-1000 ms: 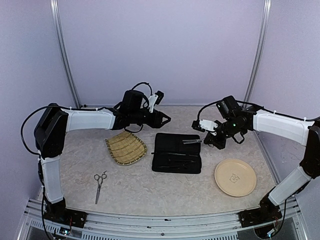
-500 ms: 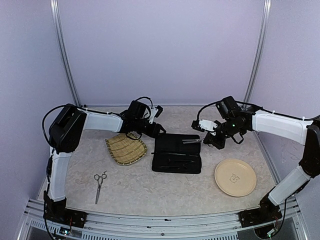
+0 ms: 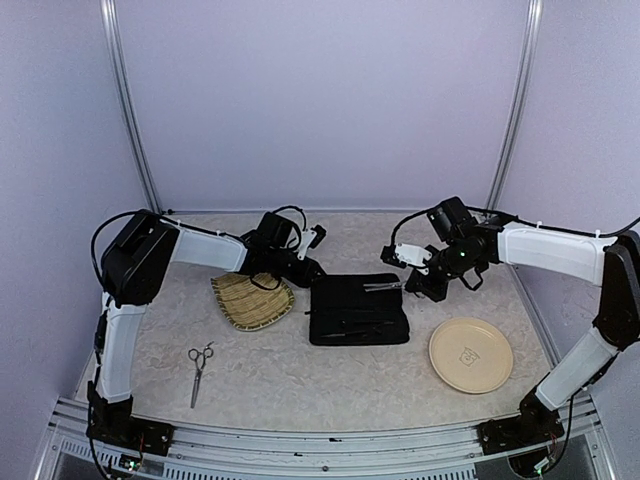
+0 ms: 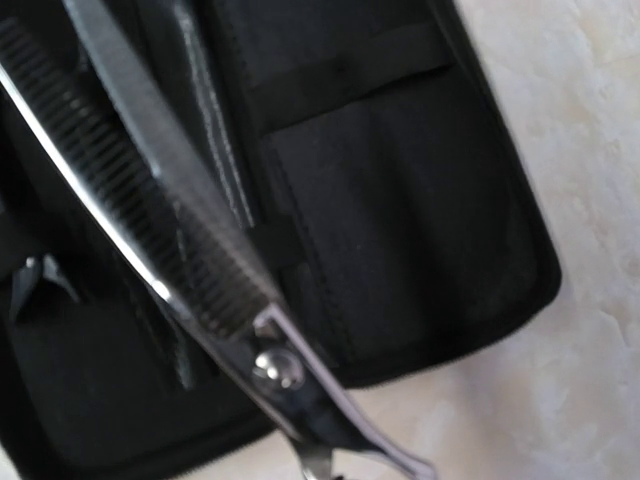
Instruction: Sort the hair-cutting tools
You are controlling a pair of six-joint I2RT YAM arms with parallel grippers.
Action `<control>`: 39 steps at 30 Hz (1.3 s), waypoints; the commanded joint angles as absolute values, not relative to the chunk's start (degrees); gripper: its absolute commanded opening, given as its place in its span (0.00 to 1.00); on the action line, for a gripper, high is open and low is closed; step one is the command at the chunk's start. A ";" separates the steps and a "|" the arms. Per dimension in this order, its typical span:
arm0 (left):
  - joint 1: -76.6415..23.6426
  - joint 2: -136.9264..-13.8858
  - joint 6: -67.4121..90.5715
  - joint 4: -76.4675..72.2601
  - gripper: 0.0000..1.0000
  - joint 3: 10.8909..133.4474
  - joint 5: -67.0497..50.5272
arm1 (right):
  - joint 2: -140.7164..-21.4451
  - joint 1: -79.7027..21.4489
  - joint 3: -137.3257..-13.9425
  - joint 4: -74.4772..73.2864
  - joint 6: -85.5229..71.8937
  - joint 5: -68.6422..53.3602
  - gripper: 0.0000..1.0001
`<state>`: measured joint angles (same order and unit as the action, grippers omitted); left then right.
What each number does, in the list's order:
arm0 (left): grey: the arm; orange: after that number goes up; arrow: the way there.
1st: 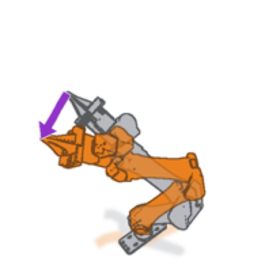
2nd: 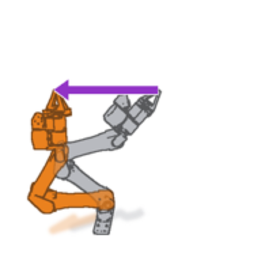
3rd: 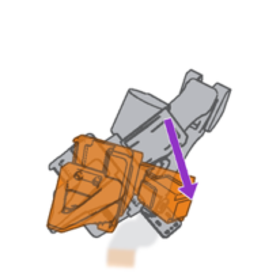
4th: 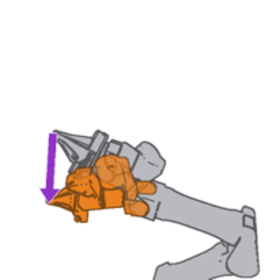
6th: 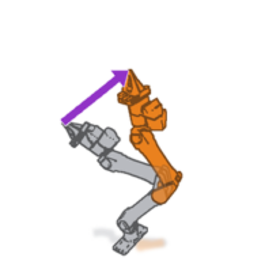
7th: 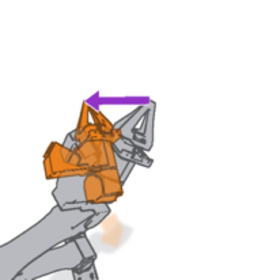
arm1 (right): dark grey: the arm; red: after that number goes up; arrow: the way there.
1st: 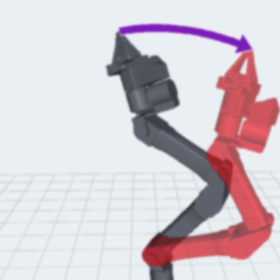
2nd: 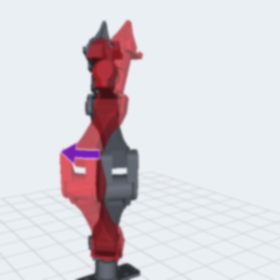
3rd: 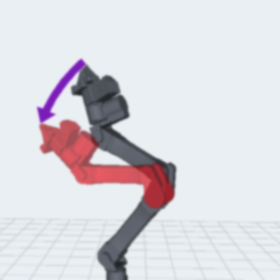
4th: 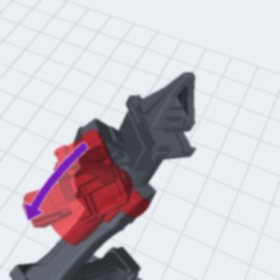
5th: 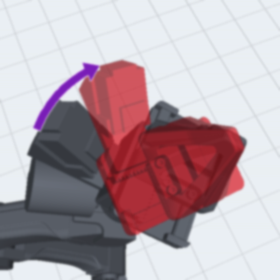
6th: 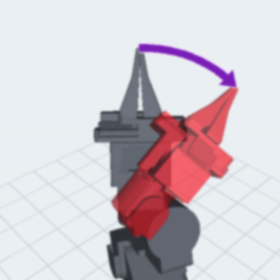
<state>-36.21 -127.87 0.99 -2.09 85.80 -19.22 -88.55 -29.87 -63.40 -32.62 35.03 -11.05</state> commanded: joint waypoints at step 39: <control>-41.13 -123.67 -5.80 -4.35 0.01 77.38 -19.20 | -96.70 -25.43 -63.59 -25.02 57.27 3.52 0.00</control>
<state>-41.87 -122.41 -6.92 -5.39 74.37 -18.02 -94.08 -26.26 -60.62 -27.38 53.30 2.96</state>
